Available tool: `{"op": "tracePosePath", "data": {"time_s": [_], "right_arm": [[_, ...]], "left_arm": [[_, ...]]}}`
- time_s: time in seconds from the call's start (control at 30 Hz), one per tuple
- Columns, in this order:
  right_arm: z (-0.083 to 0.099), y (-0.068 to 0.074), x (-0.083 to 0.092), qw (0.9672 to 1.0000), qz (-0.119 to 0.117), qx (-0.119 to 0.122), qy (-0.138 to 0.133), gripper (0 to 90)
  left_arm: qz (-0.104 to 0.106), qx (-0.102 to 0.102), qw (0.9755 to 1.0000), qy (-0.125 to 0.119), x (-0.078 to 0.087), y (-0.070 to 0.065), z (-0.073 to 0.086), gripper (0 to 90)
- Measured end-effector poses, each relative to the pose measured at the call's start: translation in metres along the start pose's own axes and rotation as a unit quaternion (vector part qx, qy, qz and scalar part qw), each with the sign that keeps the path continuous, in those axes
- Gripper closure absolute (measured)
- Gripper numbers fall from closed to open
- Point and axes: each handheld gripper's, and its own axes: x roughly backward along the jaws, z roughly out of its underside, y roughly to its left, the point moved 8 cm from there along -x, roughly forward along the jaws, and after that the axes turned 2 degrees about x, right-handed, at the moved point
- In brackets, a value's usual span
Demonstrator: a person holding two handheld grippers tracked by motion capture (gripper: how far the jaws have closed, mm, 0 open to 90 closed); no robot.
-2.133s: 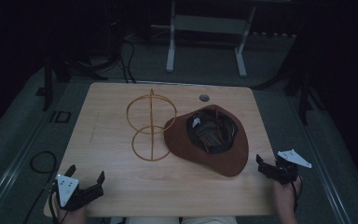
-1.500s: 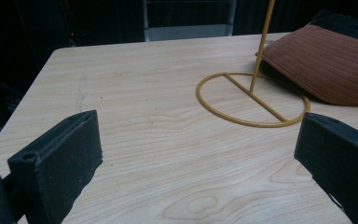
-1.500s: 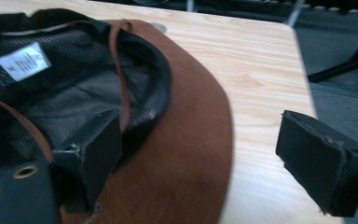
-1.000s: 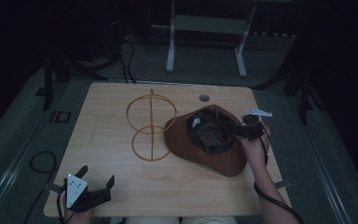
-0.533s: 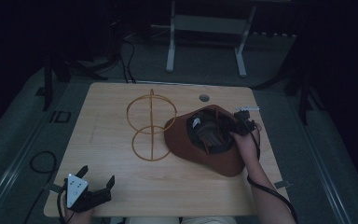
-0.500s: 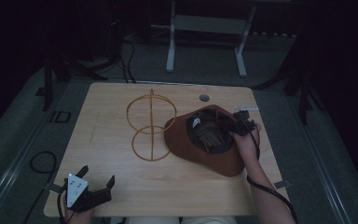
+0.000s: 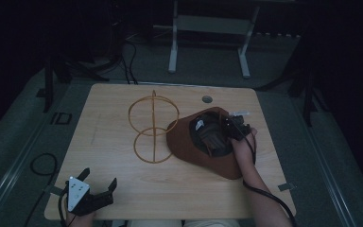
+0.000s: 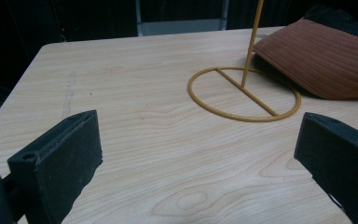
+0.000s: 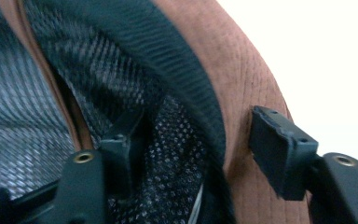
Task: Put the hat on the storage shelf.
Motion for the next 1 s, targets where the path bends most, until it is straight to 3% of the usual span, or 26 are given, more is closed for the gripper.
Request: {"op": "tracePosePath", "data": {"time_s": [0.07, 0.2, 0.3, 0.37, 0.4, 0.43, 0.57, 0.67, 0.83, 0.93, 1.0], "right_arm": [[0.001, 0.001, -0.001, 0.9998, 0.011, 0.014, 0.0, 39.2], [0.001, 0.0, -0.001, 1.0, 0.003, -0.001, 0.0, 46.2], [0.003, -0.003, 0.0, 0.9998, 0.018, 0.005, 0.006, 63.4], [0.003, -0.003, 0.0, 0.9997, 0.023, 0.01, 0.007, 63.4], [0.004, -0.003, 0.001, 0.9991, 0.031, 0.022, 0.015, 77.0], [0.004, -0.004, 0.002, 0.9991, 0.033, 0.022, 0.014, 80.1], [-0.002, -0.013, 0.014, 0.9997, 0.013, -0.019, -0.008, 83.7], [-0.009, -0.019, 0.028, 0.9989, 0.004, -0.032, -0.035, 84.1], [-0.024, -0.031, 0.059, 0.9917, -0.027, -0.08, -0.097, 84.4], [-0.033, -0.035, 0.08, 0.9859, -0.041, -0.098, -0.129, 84.4], [-0.039, -0.037, 0.094, 0.9822, -0.052, -0.107, -0.146, 84.4]], "left_arm": [[-0.001, -0.001, 1.0, 0.0, 0.0, 0.0, 0.0, 1.2], [-0.003, 0.0, 1.0, -0.002, 0.001, 0.001, 0.0, 1.2], [-0.002, 0.0, 1.0, 0.0, 0.001, 0.001, 0.0, 1.2], [-0.002, 0.0, 1.0, 0.0, 0.001, 0.001, 0.0, 1.2], [-0.003, -0.002, 1.0, 0.006, 0.0, -0.001, 0.001, 1.2], [-0.002, -0.001, 1.0, 0.006, 0.0, -0.001, 0.001, 1.2], [-0.005, -0.001, 1.0, 0.006, -0.001, -0.001, 0.001, 1.2], [-0.008, 0.008, 0.9999, 0.009, -0.002, 0.002, 0.001, 1.2], [-0.018, 0.014, 0.9997, 0.009, -0.002, 0.003, -0.001, 1.2], [-0.013, 0.017, 0.9997, 0.012, -0.002, 0.001, -0.003, 1.2], [0.002, 0.003, 0.9997, 0.025, -0.004, -0.006, -0.003, 1.2]]}}
